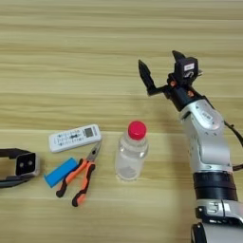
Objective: Move the objects on the table
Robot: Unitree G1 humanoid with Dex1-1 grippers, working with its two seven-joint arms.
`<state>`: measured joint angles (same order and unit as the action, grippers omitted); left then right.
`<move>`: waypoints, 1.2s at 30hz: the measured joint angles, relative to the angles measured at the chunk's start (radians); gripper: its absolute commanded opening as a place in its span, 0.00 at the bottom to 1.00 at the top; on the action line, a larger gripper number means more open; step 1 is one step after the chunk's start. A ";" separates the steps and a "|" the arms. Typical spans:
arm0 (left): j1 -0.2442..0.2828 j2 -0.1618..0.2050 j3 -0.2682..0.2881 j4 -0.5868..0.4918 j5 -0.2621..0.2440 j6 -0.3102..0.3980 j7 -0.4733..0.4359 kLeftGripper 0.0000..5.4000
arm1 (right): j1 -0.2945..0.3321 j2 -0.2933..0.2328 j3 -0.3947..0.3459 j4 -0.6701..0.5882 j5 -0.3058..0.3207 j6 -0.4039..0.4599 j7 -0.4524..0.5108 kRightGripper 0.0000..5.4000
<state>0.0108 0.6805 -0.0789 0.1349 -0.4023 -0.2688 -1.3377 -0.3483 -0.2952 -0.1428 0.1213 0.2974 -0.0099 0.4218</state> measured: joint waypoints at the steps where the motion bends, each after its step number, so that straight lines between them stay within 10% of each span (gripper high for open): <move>1: -0.011 -0.001 0.003 -0.009 -0.009 0.022 0.002 0.45 | 0.000 0.001 0.000 0.001 0.000 0.000 0.000 1.00; 5: -0.038 -0.006 0.013 -0.037 -0.027 0.048 0.028 0.45 | 0.000 0.006 0.000 0.002 0.000 -0.001 0.000 1.00; 12: -0.079 -0.081 -0.008 -0.023 0.053 0.048 0.139 0.45 | -0.001 0.015 0.002 0.003 -0.001 -0.001 0.000 1.00; 24: -0.110 -0.097 -0.069 0.119 0.240 -0.005 0.225 0.45 | -0.018 0.015 0.002 0.003 -0.001 -0.001 0.000 1.00; 36: -0.116 -0.099 -0.086 0.162 0.257 -0.020 0.224 0.45 | -0.028 0.015 0.002 0.004 -0.003 -0.001 0.000 1.00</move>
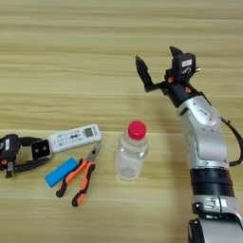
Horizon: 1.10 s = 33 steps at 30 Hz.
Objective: Move the objects on the table
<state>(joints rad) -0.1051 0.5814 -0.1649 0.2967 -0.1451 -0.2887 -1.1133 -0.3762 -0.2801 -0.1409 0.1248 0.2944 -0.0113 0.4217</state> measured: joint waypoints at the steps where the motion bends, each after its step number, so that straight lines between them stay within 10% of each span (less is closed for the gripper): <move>1: -0.002 0.000 -0.001 0.010 0.008 -0.001 0.000 0.45 | 0.000 0.000 0.000 0.000 0.000 0.000 0.000 1.00; 24: -0.014 0.000 -0.008 0.070 0.032 -0.030 0.000 0.45 | 0.000 0.001 0.000 0.002 -0.002 0.000 0.001 1.00; 33: -0.014 0.000 -0.011 0.074 0.041 -0.034 0.000 0.65 | 0.000 0.001 0.000 0.002 -0.002 -0.001 0.001 1.00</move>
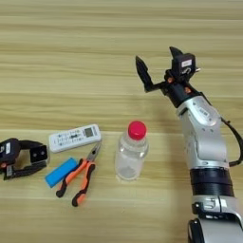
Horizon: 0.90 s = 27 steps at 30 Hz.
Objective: Move the objects on the table
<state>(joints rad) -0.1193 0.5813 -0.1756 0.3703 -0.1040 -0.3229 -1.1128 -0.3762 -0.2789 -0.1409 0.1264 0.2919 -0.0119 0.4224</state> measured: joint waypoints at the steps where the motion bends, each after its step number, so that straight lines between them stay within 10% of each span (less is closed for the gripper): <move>1: -0.001 0.000 0.000 0.003 0.000 -0.002 0.000 0.66 | 0.000 0.000 0.000 0.000 0.000 0.000 0.000 1.00; 15: -0.009 0.000 0.009 0.012 -0.013 -0.034 0.004 0.98 | 0.000 0.001 0.000 0.009 -0.012 -0.003 0.001 1.00; 27: -0.019 -0.016 0.054 -0.102 -0.081 -0.036 0.034 1.00 | 0.000 0.001 0.000 0.029 -0.012 -0.021 0.001 1.00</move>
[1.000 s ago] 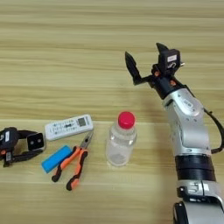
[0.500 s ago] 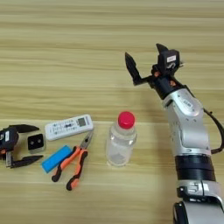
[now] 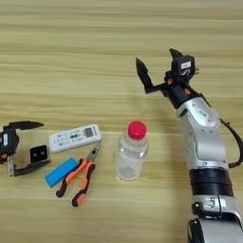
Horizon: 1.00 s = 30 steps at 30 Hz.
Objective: Move the objects on the table
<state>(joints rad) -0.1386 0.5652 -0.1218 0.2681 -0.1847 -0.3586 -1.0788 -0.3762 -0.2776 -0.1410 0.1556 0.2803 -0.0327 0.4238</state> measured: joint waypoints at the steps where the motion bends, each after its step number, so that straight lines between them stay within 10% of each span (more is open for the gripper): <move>1: 0.000 -0.001 0.000 -0.002 -0.003 0.001 0.000 1.00 | 0.000 0.000 0.000 0.000 0.000 0.000 0.000 1.00; 14: -0.043 -0.117 0.050 -0.077 -0.102 0.033 0.106 1.00 | 0.000 -0.002 -0.004 0.001 0.000 0.000 0.008 1.00; 30: -0.280 -0.397 0.122 0.265 0.054 -0.012 0.642 1.00 | -0.001 -0.013 -0.026 0.000 0.003 -0.002 0.033 1.00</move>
<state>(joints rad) -0.4188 0.1682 0.0005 0.5329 -0.1303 -0.3704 -0.4363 -0.3768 -0.2906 -0.1667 0.1558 0.2833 -0.0349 0.4572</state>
